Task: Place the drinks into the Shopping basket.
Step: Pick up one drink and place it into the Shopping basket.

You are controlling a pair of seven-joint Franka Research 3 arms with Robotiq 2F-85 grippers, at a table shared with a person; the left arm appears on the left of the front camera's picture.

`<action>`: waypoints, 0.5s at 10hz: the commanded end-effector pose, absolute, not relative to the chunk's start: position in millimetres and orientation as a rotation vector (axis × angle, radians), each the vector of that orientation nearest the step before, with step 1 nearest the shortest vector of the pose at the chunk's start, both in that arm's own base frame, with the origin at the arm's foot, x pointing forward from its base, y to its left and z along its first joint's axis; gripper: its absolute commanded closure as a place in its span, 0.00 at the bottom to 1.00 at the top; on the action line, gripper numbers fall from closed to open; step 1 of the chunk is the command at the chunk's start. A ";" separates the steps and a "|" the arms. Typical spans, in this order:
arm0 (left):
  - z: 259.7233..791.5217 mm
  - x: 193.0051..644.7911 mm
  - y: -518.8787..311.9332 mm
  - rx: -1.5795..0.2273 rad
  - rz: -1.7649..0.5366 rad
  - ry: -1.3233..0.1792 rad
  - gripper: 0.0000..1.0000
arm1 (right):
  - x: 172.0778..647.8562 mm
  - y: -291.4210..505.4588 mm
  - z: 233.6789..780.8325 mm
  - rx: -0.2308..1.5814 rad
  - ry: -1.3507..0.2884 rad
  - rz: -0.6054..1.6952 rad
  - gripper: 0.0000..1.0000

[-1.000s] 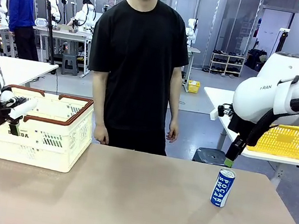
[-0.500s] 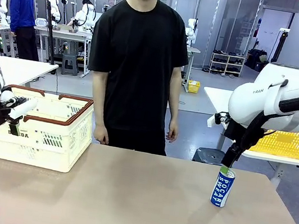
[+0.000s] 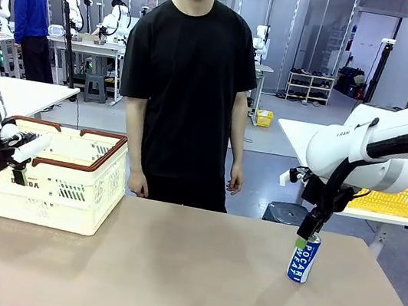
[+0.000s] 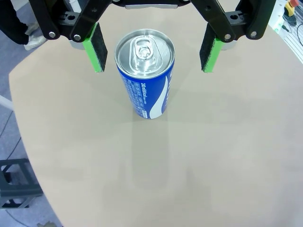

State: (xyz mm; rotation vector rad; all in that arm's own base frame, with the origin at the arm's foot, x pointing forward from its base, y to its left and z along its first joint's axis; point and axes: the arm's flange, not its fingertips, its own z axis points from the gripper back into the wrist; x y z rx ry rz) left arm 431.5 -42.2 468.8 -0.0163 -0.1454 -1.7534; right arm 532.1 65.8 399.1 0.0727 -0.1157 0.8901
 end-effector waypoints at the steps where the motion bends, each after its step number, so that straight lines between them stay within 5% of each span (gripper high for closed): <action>1: 469.3 428.0 -43.1 -0.014 -1.750 -0.144 0.00 | 538.0 63.1 390.6 0.110 -0.119 0.908 0.02; 5: 469.3 428.0 -43.1 -0.014 -1.750 -0.144 0.00 | 544.3 59.5 371.8 0.109 -0.107 0.908 0.02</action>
